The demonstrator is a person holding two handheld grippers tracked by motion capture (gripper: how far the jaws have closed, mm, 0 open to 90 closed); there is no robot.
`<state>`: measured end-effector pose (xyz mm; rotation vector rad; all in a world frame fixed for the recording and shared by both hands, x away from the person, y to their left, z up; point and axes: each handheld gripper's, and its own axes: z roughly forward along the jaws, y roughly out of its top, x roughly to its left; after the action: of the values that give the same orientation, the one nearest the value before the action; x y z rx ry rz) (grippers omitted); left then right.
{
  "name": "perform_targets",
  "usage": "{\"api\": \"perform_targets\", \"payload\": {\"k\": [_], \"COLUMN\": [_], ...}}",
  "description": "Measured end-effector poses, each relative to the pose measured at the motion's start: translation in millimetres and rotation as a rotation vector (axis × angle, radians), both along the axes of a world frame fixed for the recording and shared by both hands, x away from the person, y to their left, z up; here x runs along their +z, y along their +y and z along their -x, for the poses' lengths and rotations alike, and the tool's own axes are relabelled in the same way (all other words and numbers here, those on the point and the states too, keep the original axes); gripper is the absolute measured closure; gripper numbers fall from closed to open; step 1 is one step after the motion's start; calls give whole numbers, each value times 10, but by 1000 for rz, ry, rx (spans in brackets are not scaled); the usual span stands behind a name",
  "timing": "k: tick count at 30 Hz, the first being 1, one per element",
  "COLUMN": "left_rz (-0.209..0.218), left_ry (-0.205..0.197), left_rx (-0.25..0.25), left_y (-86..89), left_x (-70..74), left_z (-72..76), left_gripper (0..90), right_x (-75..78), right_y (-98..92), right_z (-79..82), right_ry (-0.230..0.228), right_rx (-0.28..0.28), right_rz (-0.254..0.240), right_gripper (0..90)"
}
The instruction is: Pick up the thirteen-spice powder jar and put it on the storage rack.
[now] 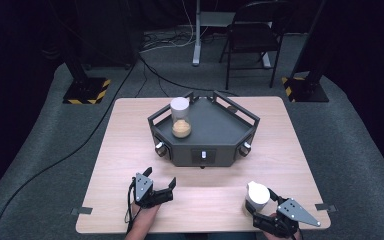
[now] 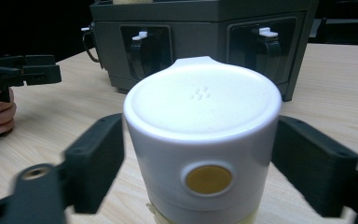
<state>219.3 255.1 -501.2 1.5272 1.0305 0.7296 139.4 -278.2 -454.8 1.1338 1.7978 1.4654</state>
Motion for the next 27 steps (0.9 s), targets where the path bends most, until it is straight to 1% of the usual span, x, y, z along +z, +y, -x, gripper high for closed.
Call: {"api": "perform_targets", "payload": {"k": [1,4,8,13,21,27], "left_rz": [2,6,3,0,0,0], "left_ry": [-1,0,-1,-1,2,2], "left_rx": [0,-1,-2,-3,-10,-12], "left_y": [2,7,4,2,5,7], "left_x": [-1,-4,-3,-1,2,1], "left_z": [1,-1,0,-1,-8,-10], "left_gripper": [17,17,17,17,17,17], "right_x": [1,3,16,54,210,314], "right_y": [15,49,64,68,111,134], "right_z": [15,39,46,25,-77,-172], "right_ry": [-6,-22,-26,-30,-51,-56], "right_rx": [-10,-19,-23,-10,11,25], "right_rz": [6,29,42,38,46,36], "right_gripper": [274,284,291,295,295,296]}}
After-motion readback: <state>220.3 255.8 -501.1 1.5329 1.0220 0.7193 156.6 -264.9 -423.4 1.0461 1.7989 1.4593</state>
